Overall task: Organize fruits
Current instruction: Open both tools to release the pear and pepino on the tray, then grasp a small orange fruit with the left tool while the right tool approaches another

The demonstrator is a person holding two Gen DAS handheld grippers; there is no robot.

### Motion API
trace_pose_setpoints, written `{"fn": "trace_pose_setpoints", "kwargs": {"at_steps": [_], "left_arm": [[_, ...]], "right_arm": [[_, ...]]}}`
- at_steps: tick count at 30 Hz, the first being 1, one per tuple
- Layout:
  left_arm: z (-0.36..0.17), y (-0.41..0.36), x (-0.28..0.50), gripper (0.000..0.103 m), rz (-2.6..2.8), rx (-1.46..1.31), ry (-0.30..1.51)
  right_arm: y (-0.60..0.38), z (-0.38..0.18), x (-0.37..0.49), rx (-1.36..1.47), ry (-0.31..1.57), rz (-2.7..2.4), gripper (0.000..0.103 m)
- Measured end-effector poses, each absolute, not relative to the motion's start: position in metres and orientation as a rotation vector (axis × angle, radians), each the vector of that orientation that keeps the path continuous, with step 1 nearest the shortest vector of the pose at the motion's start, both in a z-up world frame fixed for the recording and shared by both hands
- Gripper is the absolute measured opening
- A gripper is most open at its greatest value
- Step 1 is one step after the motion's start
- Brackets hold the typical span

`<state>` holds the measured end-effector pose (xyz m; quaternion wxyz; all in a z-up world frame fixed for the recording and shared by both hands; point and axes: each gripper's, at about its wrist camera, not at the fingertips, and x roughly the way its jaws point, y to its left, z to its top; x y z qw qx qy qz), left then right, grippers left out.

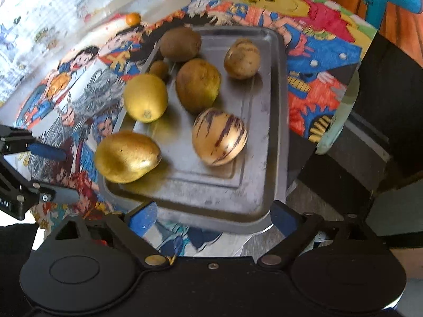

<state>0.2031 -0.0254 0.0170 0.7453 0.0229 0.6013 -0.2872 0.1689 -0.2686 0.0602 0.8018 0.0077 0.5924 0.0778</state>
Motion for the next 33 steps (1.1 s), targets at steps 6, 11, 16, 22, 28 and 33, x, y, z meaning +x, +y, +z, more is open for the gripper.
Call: {"fn": "trace_pose_setpoints", "kwargs": {"at_steps": [6,11,16,22,28,33], "left_arm": [[0.019,-0.021,0.209,0.099,-0.599,0.058,1.33],[0.026,-0.011,0.222,0.102,-0.528,0.068,1.324],[0.04,0.003,0.252,0.102,-0.449,0.054,1.27],[0.059,0.013,0.288,0.102,-0.372,0.078,1.151],[0.069,0.012,0.316,0.102,-0.273,0.104,1.004],[0.067,0.01,0.34,0.102,-0.17,0.109,0.919]], "right_arm": [[-0.256,0.065,0.175,0.033,1.337,0.188,0.096],[-0.252,0.078,0.191,0.044,1.345,0.207,0.098],[-0.251,0.106,0.215,-0.02,1.241,0.236,0.099],[-0.256,0.137,0.26,-0.051,1.082,0.259,0.1],[-0.254,0.163,0.325,-0.061,0.943,0.314,0.101],[-0.238,0.17,0.379,-0.104,0.875,0.391,0.101]]}}
